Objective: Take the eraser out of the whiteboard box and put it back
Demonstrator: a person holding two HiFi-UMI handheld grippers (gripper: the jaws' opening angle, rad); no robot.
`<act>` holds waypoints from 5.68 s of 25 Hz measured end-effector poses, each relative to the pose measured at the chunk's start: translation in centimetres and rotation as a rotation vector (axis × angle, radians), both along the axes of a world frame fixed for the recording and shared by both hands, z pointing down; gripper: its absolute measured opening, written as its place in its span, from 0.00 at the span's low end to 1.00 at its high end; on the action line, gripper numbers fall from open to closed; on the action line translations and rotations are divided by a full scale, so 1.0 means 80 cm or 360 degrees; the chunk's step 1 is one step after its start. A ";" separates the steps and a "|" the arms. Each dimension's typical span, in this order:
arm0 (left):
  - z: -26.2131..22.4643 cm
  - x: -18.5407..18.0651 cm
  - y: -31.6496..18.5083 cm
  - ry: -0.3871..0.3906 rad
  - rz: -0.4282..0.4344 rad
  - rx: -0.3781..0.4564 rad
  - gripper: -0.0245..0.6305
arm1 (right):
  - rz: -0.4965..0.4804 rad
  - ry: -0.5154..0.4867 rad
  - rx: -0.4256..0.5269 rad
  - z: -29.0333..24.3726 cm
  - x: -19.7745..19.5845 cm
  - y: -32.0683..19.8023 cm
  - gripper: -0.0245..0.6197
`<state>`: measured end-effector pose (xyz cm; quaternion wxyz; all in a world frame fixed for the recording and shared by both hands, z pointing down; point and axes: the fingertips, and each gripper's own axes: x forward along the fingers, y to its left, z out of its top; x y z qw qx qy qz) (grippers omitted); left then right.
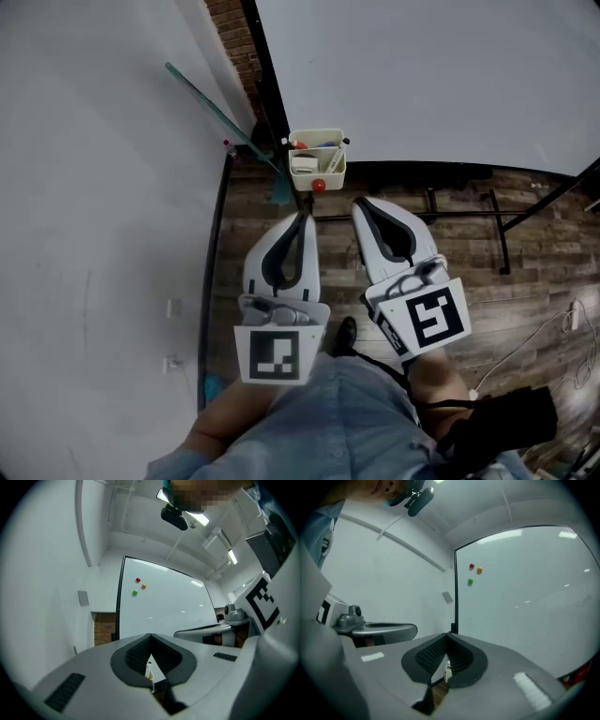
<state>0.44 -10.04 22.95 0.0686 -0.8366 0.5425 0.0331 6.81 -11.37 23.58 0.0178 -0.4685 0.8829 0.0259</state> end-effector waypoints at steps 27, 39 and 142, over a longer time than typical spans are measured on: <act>0.018 -0.039 -0.131 0.0041 -0.0097 -0.0057 0.04 | -0.0242 0.0193 -0.0155 0.056 -0.052 -0.128 0.09; 0.058 -0.054 -0.185 0.0101 -0.0063 -0.0199 0.04 | -0.0331 0.0377 -0.0325 0.116 -0.080 -0.168 0.29; -0.010 -0.082 -0.132 0.0108 -0.0089 0.0030 0.04 | -0.0185 0.0294 -0.0054 0.020 -0.060 -0.134 0.25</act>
